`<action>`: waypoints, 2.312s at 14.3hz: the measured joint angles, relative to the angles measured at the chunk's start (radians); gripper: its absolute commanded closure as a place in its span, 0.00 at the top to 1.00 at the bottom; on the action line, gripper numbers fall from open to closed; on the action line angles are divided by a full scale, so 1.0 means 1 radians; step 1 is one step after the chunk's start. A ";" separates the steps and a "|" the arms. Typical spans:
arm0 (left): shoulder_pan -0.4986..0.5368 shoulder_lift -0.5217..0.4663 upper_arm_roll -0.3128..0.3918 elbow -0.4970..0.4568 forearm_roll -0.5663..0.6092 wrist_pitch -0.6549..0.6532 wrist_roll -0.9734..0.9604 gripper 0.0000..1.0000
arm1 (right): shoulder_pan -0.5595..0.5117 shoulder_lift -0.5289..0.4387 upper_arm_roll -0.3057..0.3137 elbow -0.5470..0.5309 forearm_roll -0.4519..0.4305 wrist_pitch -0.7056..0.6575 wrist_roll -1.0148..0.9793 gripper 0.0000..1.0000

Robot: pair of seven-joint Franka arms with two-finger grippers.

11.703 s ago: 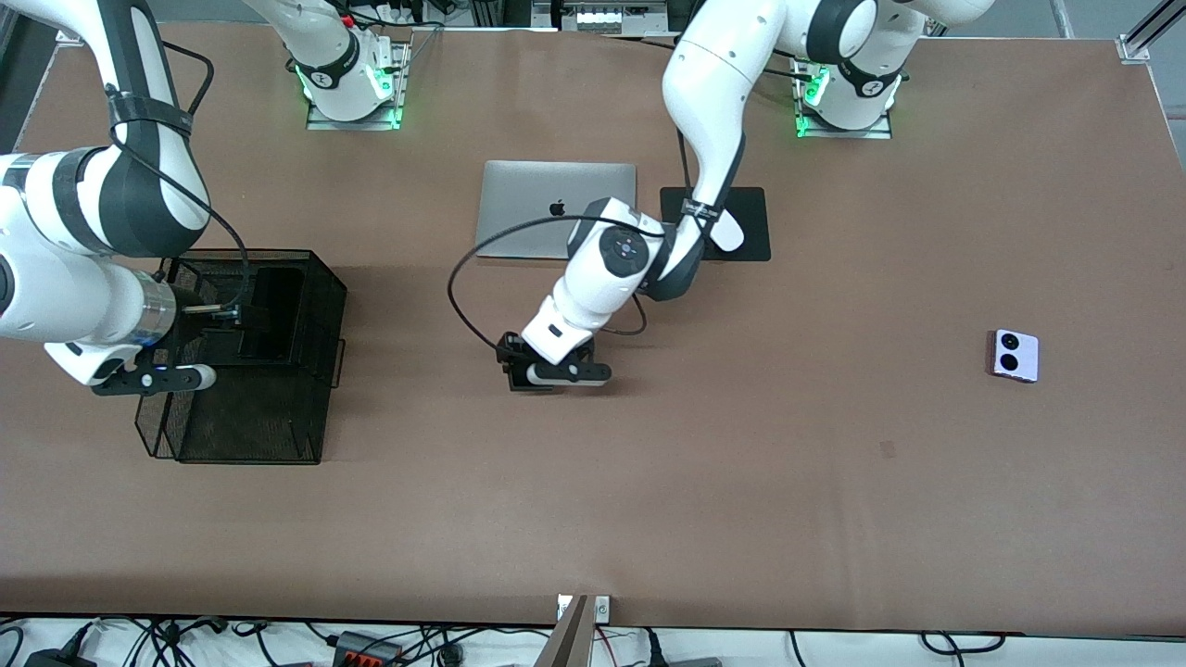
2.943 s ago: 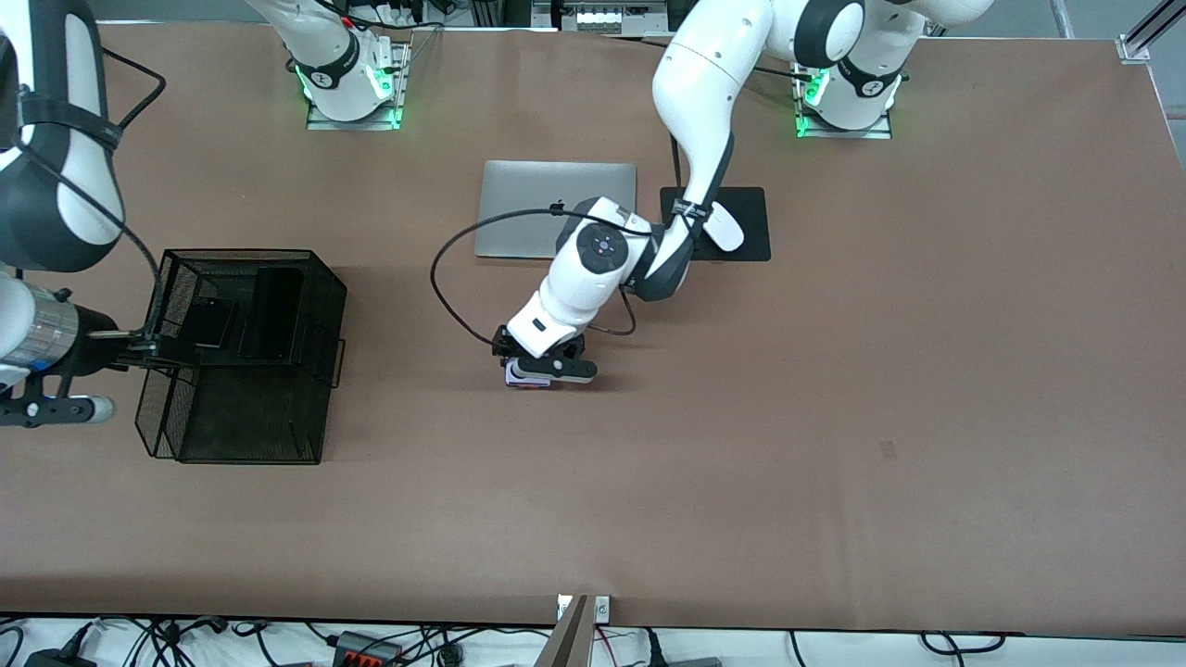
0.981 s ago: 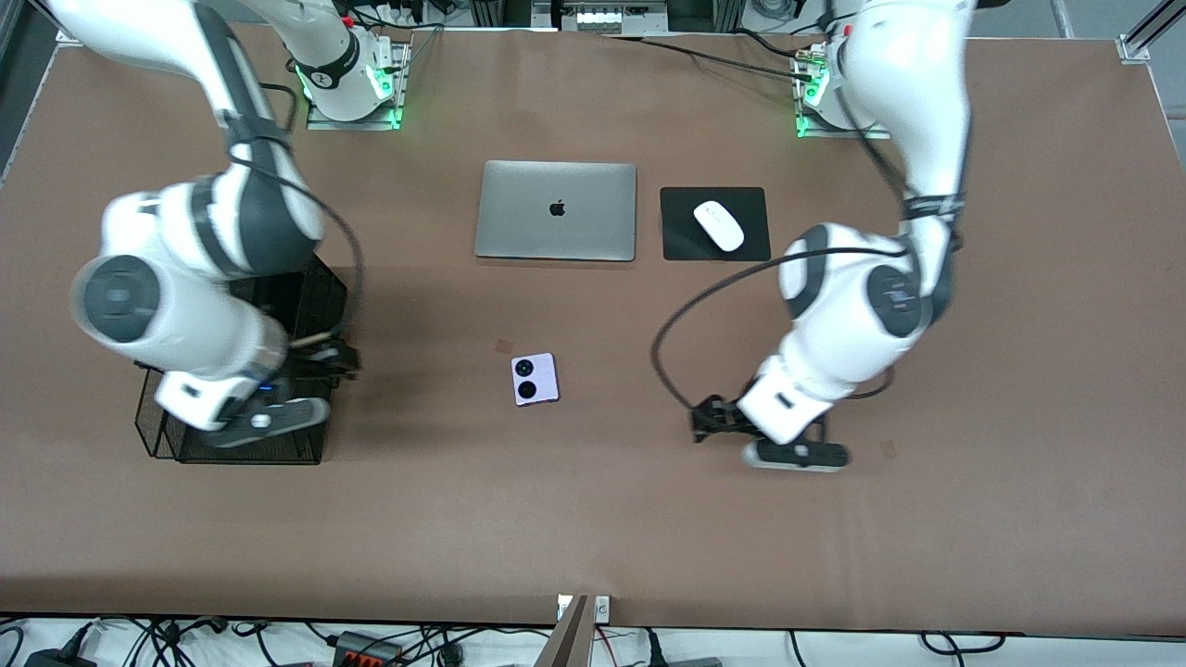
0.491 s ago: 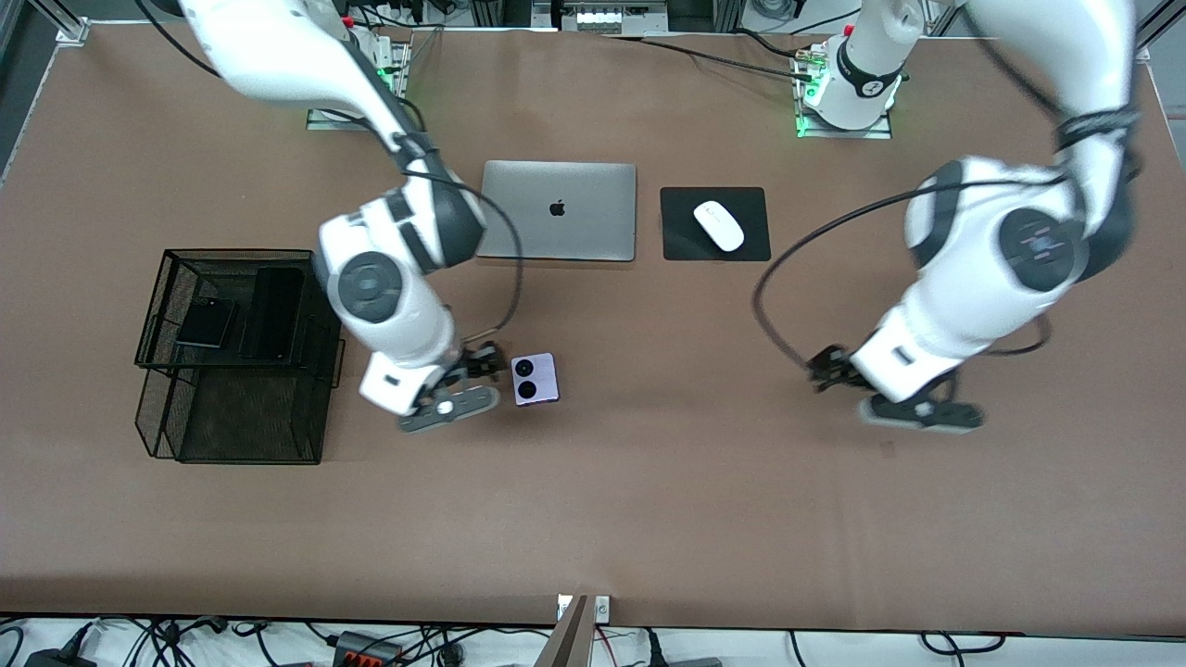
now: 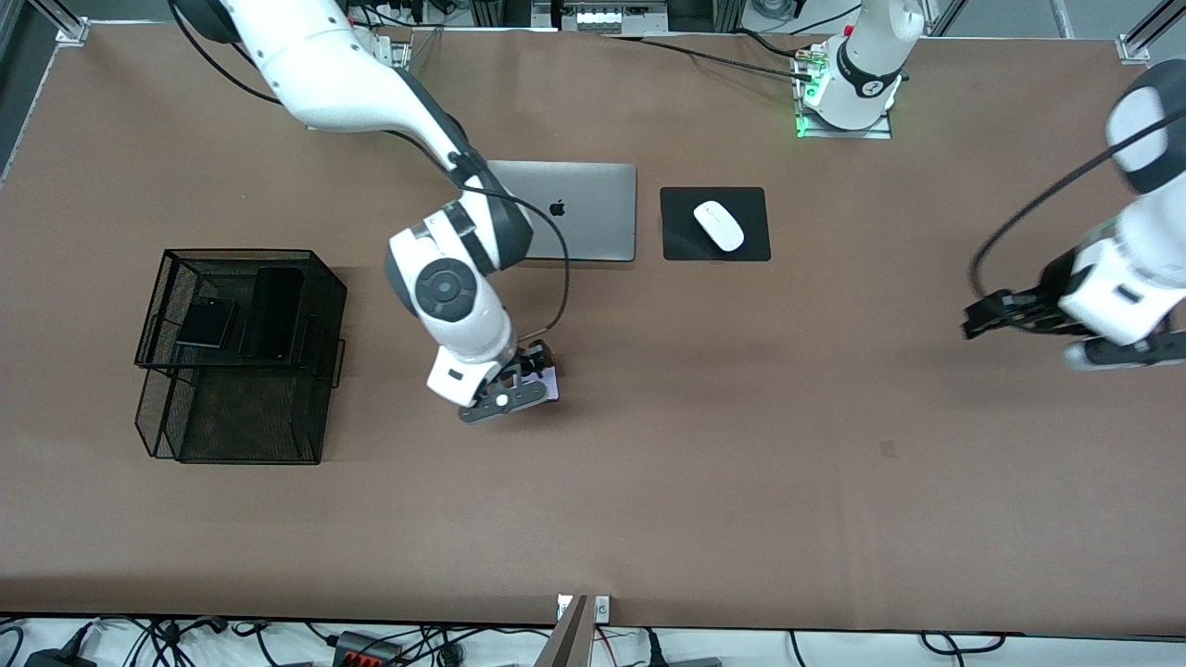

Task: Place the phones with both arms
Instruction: 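Grasp the white flip phone with the right gripper while the left gripper withdraws, then carry the white flip phone into the mesh basket and open the right gripper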

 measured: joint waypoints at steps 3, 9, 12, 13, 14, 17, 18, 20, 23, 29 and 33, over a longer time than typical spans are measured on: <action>0.024 -0.036 -0.008 -0.003 0.059 -0.035 0.001 1.00 | 0.038 0.043 -0.003 0.000 -0.010 0.044 0.033 1.00; 0.016 -0.039 -0.045 -0.004 0.093 -0.057 -0.044 1.00 | 0.047 0.087 -0.018 0.000 -0.055 0.052 0.046 1.00; 0.001 -0.032 -0.055 0.045 0.093 -0.142 -0.071 1.00 | 0.048 0.094 -0.018 0.000 -0.055 0.052 0.096 1.00; -0.001 -0.030 -0.055 0.056 0.093 -0.154 -0.074 1.00 | 0.048 0.099 -0.018 0.000 -0.055 0.052 0.103 1.00; 0.000 -0.028 -0.055 0.062 0.092 -0.158 -0.075 1.00 | 0.049 0.103 -0.018 0.000 -0.055 0.052 0.107 1.00; 0.003 -0.023 -0.053 0.066 0.073 -0.161 -0.078 1.00 | 0.049 0.113 -0.018 0.000 -0.055 0.053 0.112 1.00; 0.003 -0.023 -0.053 0.067 0.071 -0.161 -0.079 1.00 | 0.049 0.114 -0.018 0.000 -0.055 0.054 0.113 1.00; 0.003 -0.023 -0.054 0.075 0.070 -0.181 -0.080 1.00 | 0.048 0.114 -0.018 0.000 -0.055 0.056 0.116 0.97; 0.003 -0.023 -0.053 0.083 0.070 -0.213 -0.094 1.00 | 0.048 0.114 -0.018 0.000 -0.055 0.067 0.117 0.68; 0.002 -0.023 -0.054 0.085 0.070 -0.214 -0.141 1.00 | 0.044 0.114 -0.023 0.006 -0.055 0.071 0.117 0.41; 0.004 -0.023 -0.053 0.087 0.068 -0.216 -0.137 1.00 | 0.000 0.080 -0.037 0.063 -0.055 -0.015 0.118 0.41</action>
